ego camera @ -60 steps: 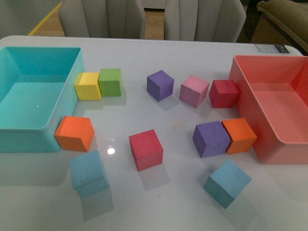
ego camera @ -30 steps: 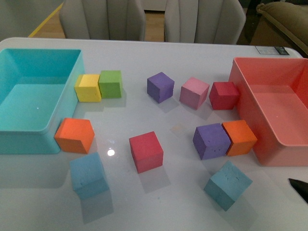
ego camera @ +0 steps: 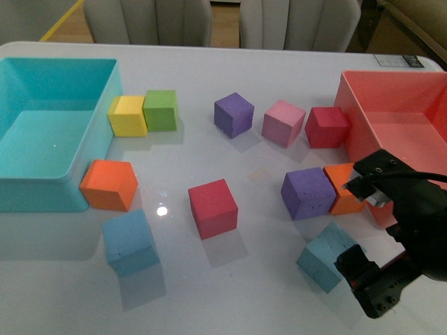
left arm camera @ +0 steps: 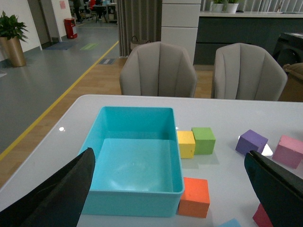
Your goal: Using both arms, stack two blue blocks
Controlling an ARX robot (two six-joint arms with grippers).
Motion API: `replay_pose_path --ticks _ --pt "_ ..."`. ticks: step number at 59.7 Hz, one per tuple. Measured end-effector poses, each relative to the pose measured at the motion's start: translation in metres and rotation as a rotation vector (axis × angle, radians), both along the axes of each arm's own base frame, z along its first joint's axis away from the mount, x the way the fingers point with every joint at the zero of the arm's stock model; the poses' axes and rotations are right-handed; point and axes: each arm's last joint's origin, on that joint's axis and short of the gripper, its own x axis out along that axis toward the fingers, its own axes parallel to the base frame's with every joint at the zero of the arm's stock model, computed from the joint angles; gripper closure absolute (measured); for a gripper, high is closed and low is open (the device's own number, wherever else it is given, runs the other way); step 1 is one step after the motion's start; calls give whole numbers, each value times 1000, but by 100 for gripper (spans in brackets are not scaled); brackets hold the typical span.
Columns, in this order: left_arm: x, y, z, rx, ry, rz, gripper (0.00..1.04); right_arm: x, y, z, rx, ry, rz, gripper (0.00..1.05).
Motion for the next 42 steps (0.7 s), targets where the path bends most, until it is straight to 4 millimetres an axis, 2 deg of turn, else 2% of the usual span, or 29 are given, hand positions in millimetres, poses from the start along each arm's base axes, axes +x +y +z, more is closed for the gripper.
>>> replay_pose_path --ticks 13,26,34,42 --pt "0 0 0 0 0 0 9 17 20 -19 -18 48 10 9" --pt "0 0 0 0 0 0 9 28 31 -41 -49 84 -11 9" --pt "0 0 0 0 0 0 9 28 35 -52 -80 111 -16 9" --pt "0 0 0 0 0 0 9 25 33 -55 -93 122 -17 32"
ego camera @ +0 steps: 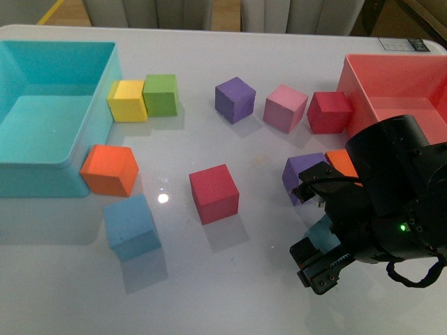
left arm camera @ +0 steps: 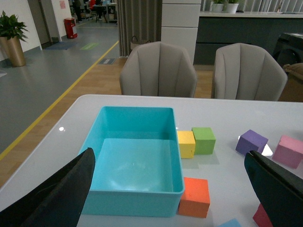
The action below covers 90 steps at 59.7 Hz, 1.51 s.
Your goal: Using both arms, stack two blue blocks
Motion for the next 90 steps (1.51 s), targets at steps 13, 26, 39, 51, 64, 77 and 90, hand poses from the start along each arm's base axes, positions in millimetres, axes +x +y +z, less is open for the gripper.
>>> replay_pose_path --ticks 13,26,39,51,64,77,90 --pt "0 0 0 0 0 0 9 -9 -6 8 15 -4 19 52" --pt "0 0 0 0 0 0 9 -4 -4 43 59 -78 41 56" --pt "0 0 0 0 0 0 9 28 25 78 121 -166 29 56" --pt "0 0 0 0 0 0 9 79 64 95 165 -207 -7 56" --pt "0 0 0 0 0 0 9 120 101 84 156 -187 -21 56" --pt "0 0 0 0 0 0 9 147 129 67 141 -164 -33 56" --pt "0 0 0 0 0 0 9 164 142 49 121 -141 -44 56"
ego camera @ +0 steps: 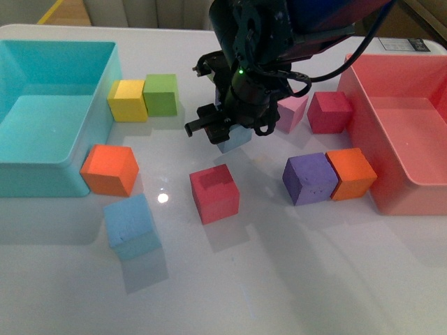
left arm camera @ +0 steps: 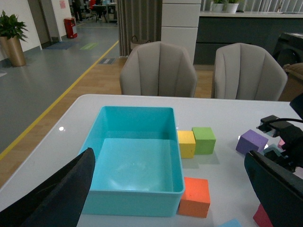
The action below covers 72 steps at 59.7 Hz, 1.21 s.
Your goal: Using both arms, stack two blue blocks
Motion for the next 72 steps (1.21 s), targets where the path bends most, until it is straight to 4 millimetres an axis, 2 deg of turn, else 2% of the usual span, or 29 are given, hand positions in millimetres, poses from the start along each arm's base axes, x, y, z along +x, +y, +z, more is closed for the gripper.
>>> replay_pose_path --ticks 22,36,47,56,61,68,72 --pt "0 0 0 0 0 0 9 6 12 -26 -15 36 4 56" --pt "0 0 0 0 0 0 9 6 13 -29 -12 39 7 56" --pt "0 0 0 0 0 0 9 5 12 -32 4 36 9 26" --pt "0 0 0 0 0 0 9 2 9 -35 12 33 9 8" --pt "0 0 0 0 0 0 9 1 6 -31 18 19 5 9" --pt "0 0 0 0 0 0 9 0 -1 -13 49 -26 -1 9" --pt "0 0 0 0 0 0 9 -3 -10 15 92 -95 -4 9"
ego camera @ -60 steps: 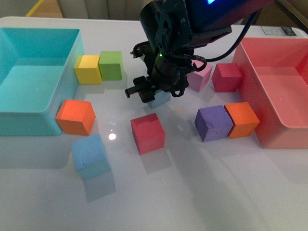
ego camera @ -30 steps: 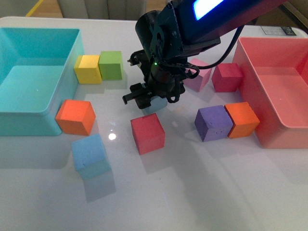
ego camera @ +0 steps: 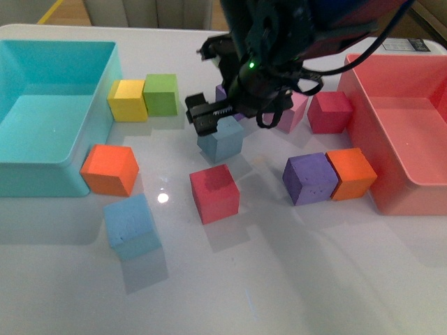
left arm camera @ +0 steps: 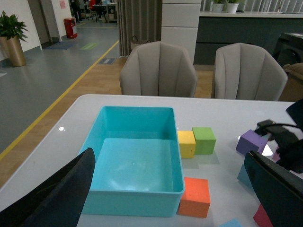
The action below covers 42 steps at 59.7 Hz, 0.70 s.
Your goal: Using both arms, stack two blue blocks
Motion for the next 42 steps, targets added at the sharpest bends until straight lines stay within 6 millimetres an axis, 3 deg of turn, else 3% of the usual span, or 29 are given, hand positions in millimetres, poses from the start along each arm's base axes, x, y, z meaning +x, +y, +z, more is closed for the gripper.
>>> replay_pose_path --ticks 12,29,34,42 --pt "0 0 0 0 0 0 9 -22 -28 60 35 -204 -9 9" --pt "0 0 0 0 0 0 9 -84 -76 120 163 -393 -34 10" --pt "0 0 0 0 0 0 9 -115 -102 133 206 -698 -270 25" --pt "0 0 0 0 0 2 9 -182 -164 141 284 -866 -374 47"
